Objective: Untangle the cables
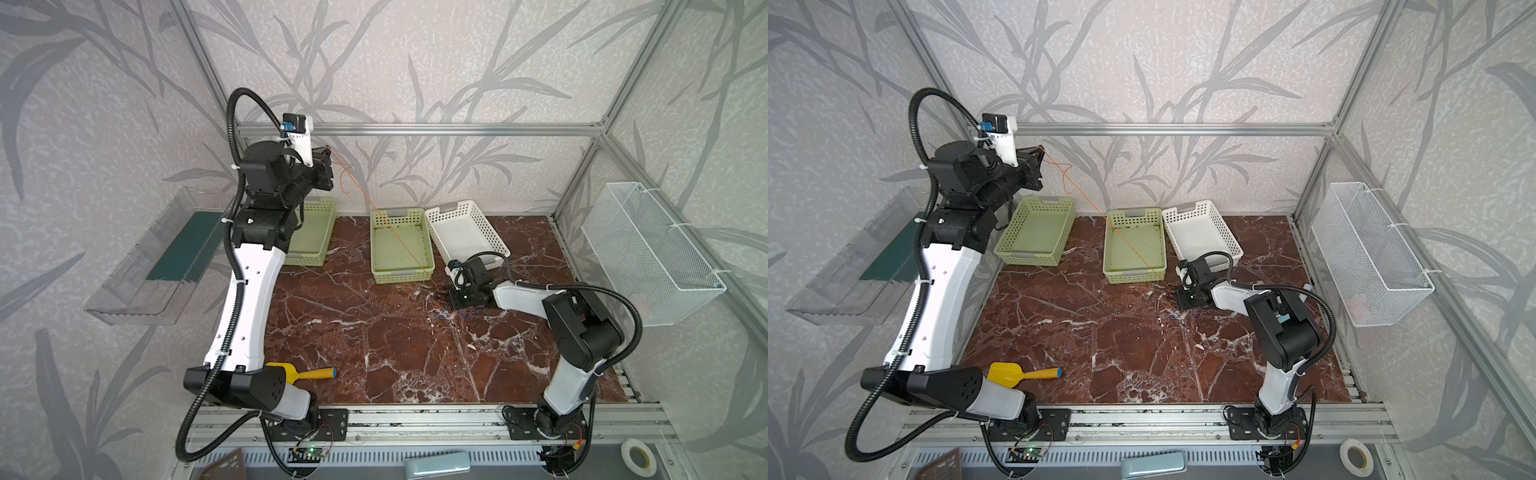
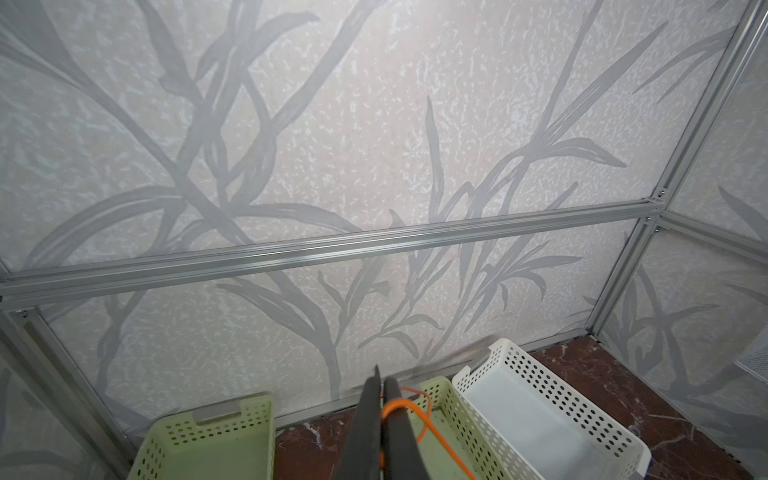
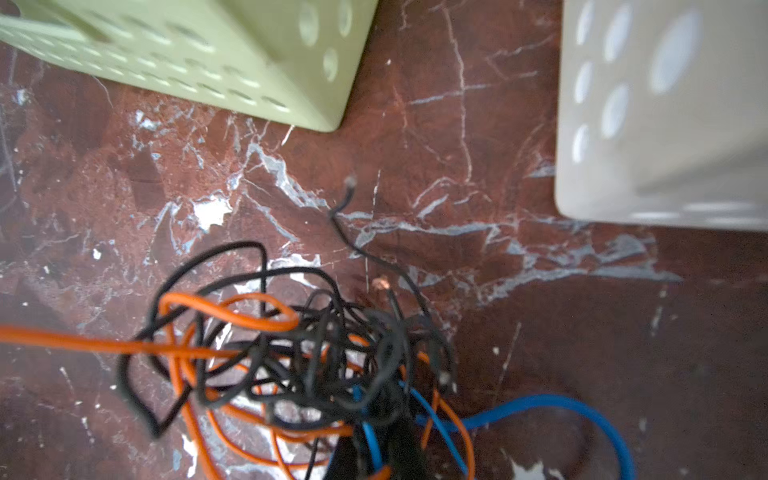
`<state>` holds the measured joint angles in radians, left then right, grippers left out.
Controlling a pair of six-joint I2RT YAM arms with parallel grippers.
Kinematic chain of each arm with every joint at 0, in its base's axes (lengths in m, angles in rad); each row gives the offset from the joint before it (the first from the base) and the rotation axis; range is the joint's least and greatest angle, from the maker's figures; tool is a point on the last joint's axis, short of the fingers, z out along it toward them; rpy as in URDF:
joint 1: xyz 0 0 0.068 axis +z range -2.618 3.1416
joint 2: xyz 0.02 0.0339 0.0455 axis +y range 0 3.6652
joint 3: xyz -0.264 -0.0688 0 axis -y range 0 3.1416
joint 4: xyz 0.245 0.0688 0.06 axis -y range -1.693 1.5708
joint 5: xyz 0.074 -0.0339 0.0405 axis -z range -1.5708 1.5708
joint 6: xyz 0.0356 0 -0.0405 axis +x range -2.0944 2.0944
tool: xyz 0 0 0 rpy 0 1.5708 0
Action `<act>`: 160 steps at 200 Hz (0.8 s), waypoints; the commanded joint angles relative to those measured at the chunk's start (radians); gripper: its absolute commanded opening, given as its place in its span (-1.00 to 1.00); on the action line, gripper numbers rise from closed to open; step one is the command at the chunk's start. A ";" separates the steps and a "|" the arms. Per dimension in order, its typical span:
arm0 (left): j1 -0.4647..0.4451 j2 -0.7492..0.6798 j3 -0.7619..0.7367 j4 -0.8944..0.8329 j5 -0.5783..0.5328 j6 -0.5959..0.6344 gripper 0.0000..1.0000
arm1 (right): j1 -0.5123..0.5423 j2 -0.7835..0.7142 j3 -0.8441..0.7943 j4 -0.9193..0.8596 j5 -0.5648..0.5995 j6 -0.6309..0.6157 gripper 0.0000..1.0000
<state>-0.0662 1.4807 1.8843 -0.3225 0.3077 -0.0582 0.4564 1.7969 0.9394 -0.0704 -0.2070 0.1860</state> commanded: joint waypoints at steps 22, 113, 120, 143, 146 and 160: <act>0.019 -0.174 -0.350 0.228 -0.019 -0.109 -1.00 | -0.001 -0.084 -0.041 -0.146 0.054 -0.012 -1.00; 0.020 -0.339 -1.068 0.556 -0.153 -0.222 -1.00 | -0.073 -0.184 0.021 -0.238 0.065 -0.067 -1.00; 0.021 -0.339 -1.111 0.596 -0.154 -0.235 -1.00 | -0.073 -0.193 0.020 -0.235 0.066 -0.072 -1.00; 0.020 -0.323 -1.215 0.698 -0.163 -0.281 -1.00 | -0.073 -0.205 0.027 -0.239 0.063 -0.088 -1.00; 0.020 -0.321 -1.224 0.708 -0.158 -0.284 -1.00 | -0.073 -0.207 0.027 -0.239 0.061 -0.089 -1.00; 0.019 -0.308 -1.257 0.740 -0.124 -0.281 -1.00 | -0.073 -0.217 0.026 -0.240 0.063 -0.097 -1.00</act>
<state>-0.0502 1.1706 0.6621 0.2512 0.1722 -0.2962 0.3813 1.6196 0.9360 -0.2836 -0.1478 0.1204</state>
